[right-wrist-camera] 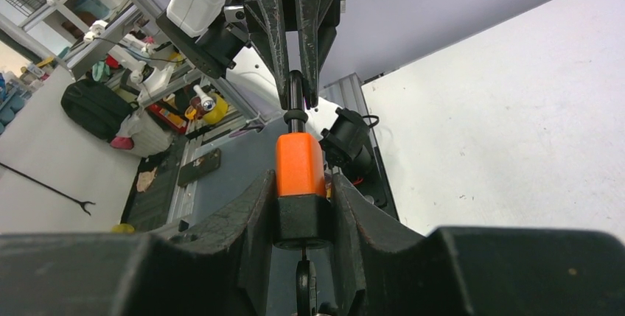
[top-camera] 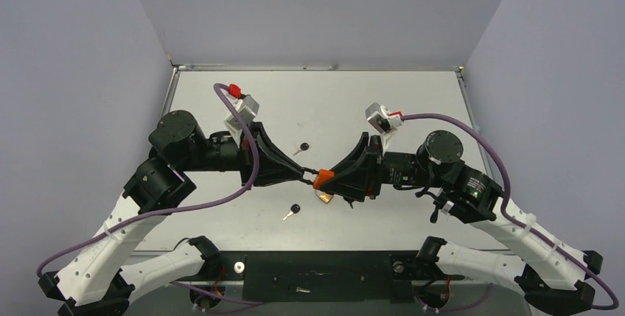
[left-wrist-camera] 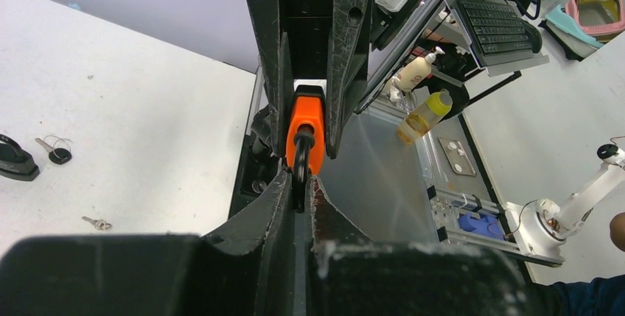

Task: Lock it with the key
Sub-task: Lock the lock.

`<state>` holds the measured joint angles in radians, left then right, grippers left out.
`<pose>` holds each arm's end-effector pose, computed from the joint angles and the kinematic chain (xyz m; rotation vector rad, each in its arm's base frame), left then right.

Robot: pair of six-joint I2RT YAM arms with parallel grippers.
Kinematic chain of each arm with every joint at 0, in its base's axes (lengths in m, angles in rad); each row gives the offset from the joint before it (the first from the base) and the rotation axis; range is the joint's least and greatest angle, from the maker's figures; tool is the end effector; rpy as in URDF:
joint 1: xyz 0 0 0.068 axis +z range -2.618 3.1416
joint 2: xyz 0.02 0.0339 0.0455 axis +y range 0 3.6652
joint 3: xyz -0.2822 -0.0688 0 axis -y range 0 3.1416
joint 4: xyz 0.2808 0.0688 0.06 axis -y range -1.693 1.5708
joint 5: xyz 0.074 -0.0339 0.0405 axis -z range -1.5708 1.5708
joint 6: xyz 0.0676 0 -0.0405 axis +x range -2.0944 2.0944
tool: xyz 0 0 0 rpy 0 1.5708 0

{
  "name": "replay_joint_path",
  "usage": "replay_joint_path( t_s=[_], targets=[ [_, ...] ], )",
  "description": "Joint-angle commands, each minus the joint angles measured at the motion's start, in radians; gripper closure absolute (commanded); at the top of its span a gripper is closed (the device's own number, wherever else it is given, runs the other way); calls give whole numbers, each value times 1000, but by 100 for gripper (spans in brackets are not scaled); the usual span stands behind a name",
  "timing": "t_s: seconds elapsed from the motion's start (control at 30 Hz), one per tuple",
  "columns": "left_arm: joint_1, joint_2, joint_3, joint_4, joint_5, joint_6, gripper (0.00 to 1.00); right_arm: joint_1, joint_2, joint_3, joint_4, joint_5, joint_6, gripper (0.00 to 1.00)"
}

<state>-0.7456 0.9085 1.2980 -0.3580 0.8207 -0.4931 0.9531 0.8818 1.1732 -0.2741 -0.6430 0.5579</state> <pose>0.1159 -0.1744 0.5020 0.9331 1.5279 -1.5570 0.0946 0.2031 0.4717 -0.9147 1.5816 1.6267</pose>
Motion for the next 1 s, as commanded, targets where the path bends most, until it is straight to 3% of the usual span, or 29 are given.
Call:
replay_joint_path(
  t_s=[0.0, 0.47, 0.97],
  targets=[
    [-32, -2, -25, 15, -43, 4, 100, 33, 8, 57, 73, 91, -17, 100],
    [-244, 44, -55, 15, -270, 16, 100, 59, 44, 88, 131, 268, -26, 100],
    [-339, 97, 6, 73, -451, -22, 100, 147, 147, 136, 110, 314, -84, 100]
  ],
)
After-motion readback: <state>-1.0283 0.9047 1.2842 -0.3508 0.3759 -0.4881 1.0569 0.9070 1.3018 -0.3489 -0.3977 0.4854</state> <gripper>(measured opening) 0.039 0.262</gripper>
